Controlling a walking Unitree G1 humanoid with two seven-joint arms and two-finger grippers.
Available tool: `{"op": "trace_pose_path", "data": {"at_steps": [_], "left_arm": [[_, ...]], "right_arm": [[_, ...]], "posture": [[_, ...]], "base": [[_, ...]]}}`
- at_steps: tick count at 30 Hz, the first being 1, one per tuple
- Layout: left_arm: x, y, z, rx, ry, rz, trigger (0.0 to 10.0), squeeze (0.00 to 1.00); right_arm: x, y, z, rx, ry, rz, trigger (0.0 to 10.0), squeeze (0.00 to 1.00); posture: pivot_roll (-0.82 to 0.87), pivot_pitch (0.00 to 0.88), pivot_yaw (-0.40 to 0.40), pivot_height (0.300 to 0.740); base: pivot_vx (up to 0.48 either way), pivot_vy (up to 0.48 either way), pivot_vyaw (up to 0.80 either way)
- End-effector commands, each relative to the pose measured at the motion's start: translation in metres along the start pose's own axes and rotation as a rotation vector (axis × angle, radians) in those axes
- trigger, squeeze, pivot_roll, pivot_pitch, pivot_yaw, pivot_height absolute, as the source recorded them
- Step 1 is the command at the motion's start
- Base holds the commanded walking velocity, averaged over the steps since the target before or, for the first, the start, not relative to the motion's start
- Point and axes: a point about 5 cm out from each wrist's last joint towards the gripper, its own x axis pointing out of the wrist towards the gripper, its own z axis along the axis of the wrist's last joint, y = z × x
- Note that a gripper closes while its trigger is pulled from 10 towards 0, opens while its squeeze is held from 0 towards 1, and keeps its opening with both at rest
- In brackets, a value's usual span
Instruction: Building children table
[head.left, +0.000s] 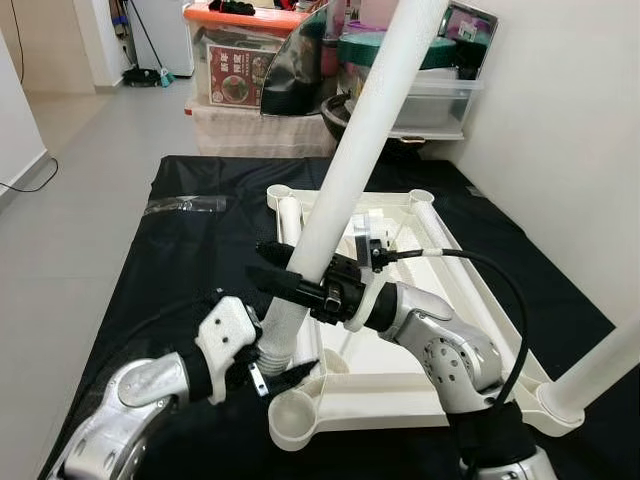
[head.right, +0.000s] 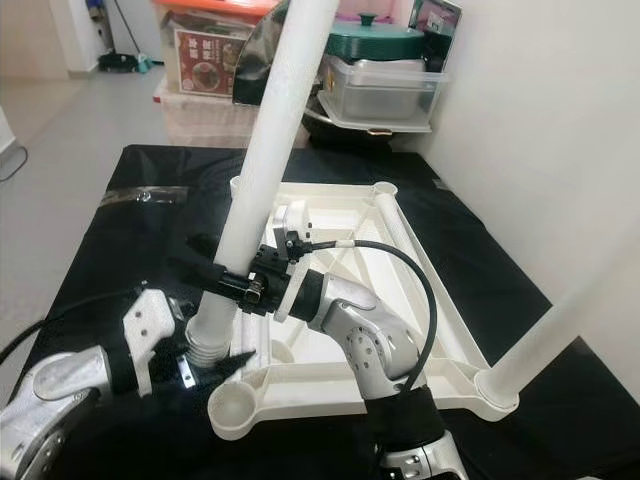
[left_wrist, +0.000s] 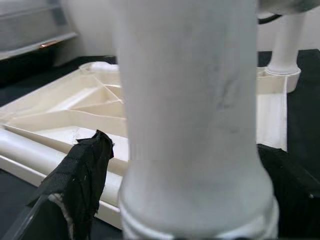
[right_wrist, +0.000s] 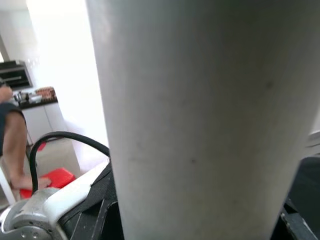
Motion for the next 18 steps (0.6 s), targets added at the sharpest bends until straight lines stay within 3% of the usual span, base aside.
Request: {"op": "trace_pose_path", "data": {"at_steps": [1,4,6,7,8,11,13,14,16,17,18], "left_arm": [[-0.001,0.005,0.002,-0.009,-0.023,0.043,10.0,1.0],[-0.008,0.018,0.003,-0.016,-0.018,0.178,10.0,1.0],[-0.01,0.02,0.002,-0.021,-0.016,0.205,10.0,1.0],[-0.014,0.025,0.002,-0.029,-0.014,0.257,10.0,0.73],[-0.017,0.029,0.001,-0.024,-0.01,0.317,10.0,0.0],[-0.02,0.033,0.0,-0.021,-0.01,0.37,10.0,0.0],[-0.024,0.032,-0.006,-0.057,0.0,0.426,10.0,0.0],[-0.025,0.028,-0.008,-0.075,0.002,0.41,10.0,0.0],[-0.025,0.028,-0.008,-0.075,0.002,0.41,10.0,0.0],[-0.026,0.021,-0.009,-0.08,0.01,0.377,10.0,0.0],[-0.026,0.021,-0.009,-0.08,0.01,0.377,10.0,0.0]], "right_arm": [[0.0,0.002,0.003,-0.004,-0.024,-0.003,0.0,0.0],[-0.007,-0.008,0.011,-0.031,-0.055,-0.103,0.0,0.0],[-0.01,-0.012,0.014,-0.039,-0.068,-0.137,0.0,0.0],[-0.014,-0.017,0.02,-0.059,-0.083,-0.184,0.0,0.0],[-0.02,-0.022,0.026,-0.079,-0.092,-0.221,0.0,0.0],[-0.025,-0.025,0.03,-0.097,-0.097,-0.245,0.0,0.0],[-0.047,-0.04,0.039,-0.168,-0.043,-0.328,0.0,0.0],[-0.057,-0.046,0.043,-0.199,-0.012,-0.369,0.0,0.0],[-0.057,-0.046,0.043,-0.199,-0.012,-0.369,0.0,0.0],[-0.068,-0.054,0.052,-0.235,0.016,-0.415,0.0,0.0],[-0.068,-0.054,0.052,-0.235,0.016,-0.415,0.0,0.0]], "posture": [[0.11,0.0,-0.095,0.74],[0.11,0.0,-0.093,0.74],[0.11,0.0,-0.093,0.74],[0.11,0.0,-0.093,0.74],[0.11,0.0,-0.094,0.74],[0.11,0.0,-0.094,0.74],[0.1,0.0,-0.093,0.74],[0.1,0.0,-0.096,0.74],[0.1,0.0,-0.096,0.74],[0.1,0.0,-0.098,0.74],[0.1,0.0,-0.098,0.74]], "base": [[0.0,0.0,0.0],[0.0,0.0,0.0],[0.0,0.0,0.0],[0.0,0.0,0.0],[0.0,0.0,0.0],[0.0,0.0,0.0],[0.0,0.0,0.0],[0.0,0.0,0.0],[0.0,0.0,0.0],[0.0,0.0,0.0],[0.0,0.0,0.0]]}}
